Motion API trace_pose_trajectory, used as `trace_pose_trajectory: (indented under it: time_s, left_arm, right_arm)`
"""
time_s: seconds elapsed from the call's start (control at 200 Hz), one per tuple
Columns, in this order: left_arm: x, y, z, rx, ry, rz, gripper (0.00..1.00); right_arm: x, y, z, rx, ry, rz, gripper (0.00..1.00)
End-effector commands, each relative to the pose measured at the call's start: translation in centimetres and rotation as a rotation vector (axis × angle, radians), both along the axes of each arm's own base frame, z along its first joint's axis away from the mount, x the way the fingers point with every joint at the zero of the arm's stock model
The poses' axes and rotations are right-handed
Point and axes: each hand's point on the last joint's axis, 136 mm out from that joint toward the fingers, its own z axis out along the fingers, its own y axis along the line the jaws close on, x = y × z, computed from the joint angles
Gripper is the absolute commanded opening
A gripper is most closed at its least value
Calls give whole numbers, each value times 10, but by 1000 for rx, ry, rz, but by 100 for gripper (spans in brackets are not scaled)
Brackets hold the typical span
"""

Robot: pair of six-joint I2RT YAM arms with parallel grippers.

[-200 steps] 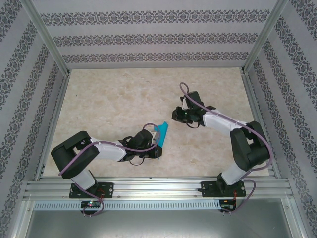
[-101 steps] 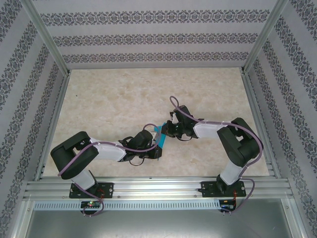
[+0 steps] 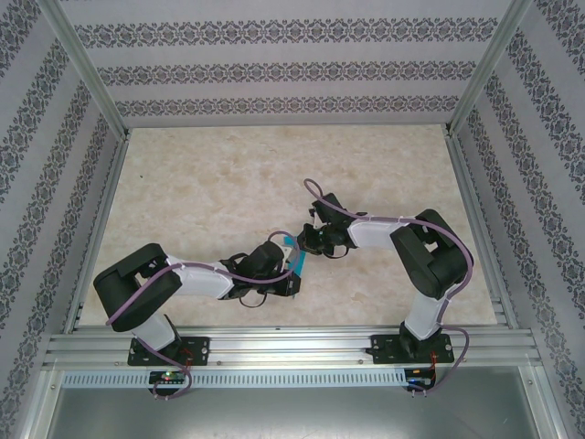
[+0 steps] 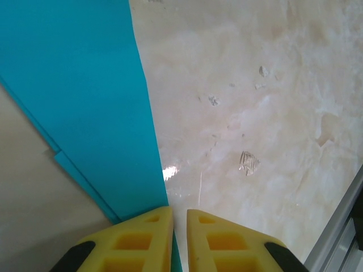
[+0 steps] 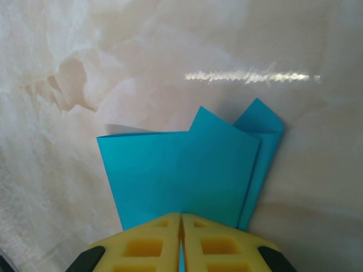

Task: Fold a paper plane with a square sheet of paper (fold left side to right side)
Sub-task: Fold the wing for the fifth time at the center of the table.

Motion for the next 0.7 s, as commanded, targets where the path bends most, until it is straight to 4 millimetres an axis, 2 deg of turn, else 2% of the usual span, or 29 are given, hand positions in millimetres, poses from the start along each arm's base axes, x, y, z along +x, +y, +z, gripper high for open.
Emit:
trace_pose_trajectory:
  time_s: [0.0,0.275,0.694]
  left_arm:
    - [-58,27,-34,143,177,-129,16]
    - [-78,25,-35,152,194,-201,16]
    - [-96,24,-31,162,200,-269,16]
  right_arm:
    - [4,-19,-21,-121,0,-25,11]
    - [7,-20,-22,-129,3,-24,11]
    - [15,-26,-27,-143,12,-34,11]
